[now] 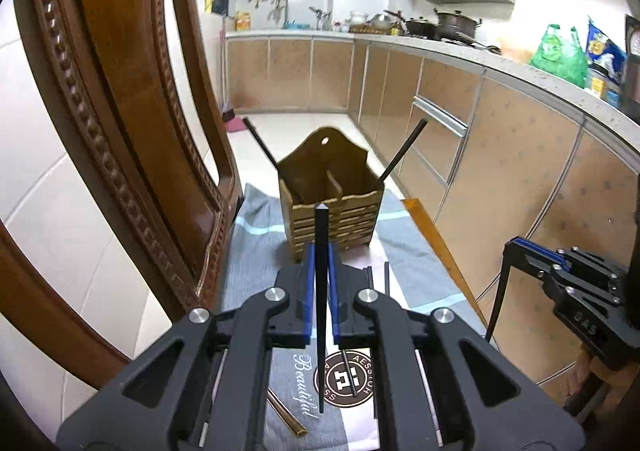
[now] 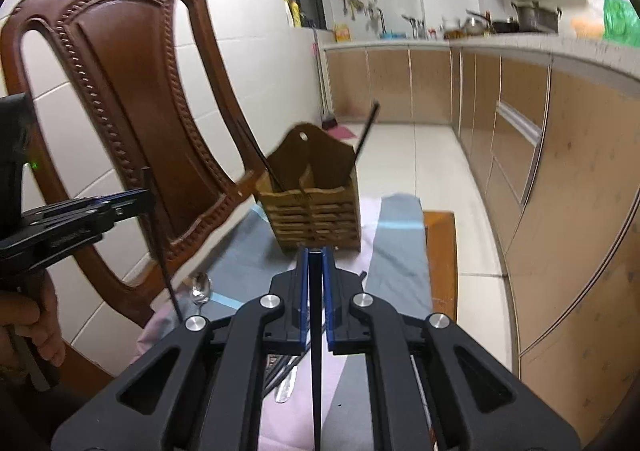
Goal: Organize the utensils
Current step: 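Lift both chopsticks and carry them over the wooden holder, then open the right tool to drop its chopstick in the holder while the left lowers its chopstick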
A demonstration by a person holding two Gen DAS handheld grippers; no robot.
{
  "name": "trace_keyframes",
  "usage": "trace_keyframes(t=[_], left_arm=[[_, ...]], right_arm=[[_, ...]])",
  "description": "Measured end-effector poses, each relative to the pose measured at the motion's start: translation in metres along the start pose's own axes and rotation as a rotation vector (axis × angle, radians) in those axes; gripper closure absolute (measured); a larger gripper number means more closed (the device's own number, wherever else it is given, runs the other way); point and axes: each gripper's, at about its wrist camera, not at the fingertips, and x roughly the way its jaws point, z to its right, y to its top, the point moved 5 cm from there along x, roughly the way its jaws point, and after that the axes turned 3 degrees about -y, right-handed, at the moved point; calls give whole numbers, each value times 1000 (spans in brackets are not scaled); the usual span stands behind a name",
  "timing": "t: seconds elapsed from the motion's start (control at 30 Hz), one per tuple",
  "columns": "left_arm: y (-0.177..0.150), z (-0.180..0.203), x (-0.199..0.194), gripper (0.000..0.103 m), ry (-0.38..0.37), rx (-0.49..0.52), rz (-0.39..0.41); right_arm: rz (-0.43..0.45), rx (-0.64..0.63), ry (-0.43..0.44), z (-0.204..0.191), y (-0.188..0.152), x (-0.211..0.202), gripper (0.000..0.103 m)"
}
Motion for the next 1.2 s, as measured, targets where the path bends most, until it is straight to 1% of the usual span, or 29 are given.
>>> trace_keyframes(t=[0.07, 0.13, 0.27, 0.37, 0.47, 0.53, 0.57, 0.67, 0.8, 0.9, 0.97, 1.03, 1.13, 1.2], left_arm=[[2, 4, 2, 97, 13, 14, 19], [5, 1, -4, 97, 1, 11, 31], [10, -7, -7, 97, -4, 0, 53], [13, -18, -11, 97, -13, -20, 64], [14, -30, -14, 97, -20, -46, 72], [15, -37, -14, 97, -25, -58, 79], [15, -39, -14, 97, -27, -66, 80], [16, -45, -12, 97, -40, -82, 82], [17, -49, -10, 97, -51, -93, 89], [15, -53, -8, 97, -58, -105, 91], [14, -53, -6, 97, -60, -110, 86], [13, -53, -3, 97, -61, -108, 77], [12, -52, 0, 97, -61, -107, 68], [11, -52, 3, 97, -61, -108, 59]], right_arm=[[20, 11, 3, -6, -1, -10, 96], [41, 21, -1, -11, -1, -20, 96], [68, 15, -11, -24, 17, -27, 96], [98, -11, -16, -36, 47, -26, 96], [144, -18, -26, -42, 88, -19, 96], [186, -23, -50, -44, 117, -15, 96], [211, -28, -74, -45, 137, -9, 96], [262, -11, -112, -40, 175, 4, 96], [299, 36, -174, -28, 210, 37, 96], [310, 77, -215, -16, 220, 65, 96], [304, 105, -236, -9, 218, 88, 96], [292, 127, -247, -3, 209, 106, 96], [233, 191, -233, 9, 186, 138, 96], [205, 207, -215, 14, 173, 148, 95]])
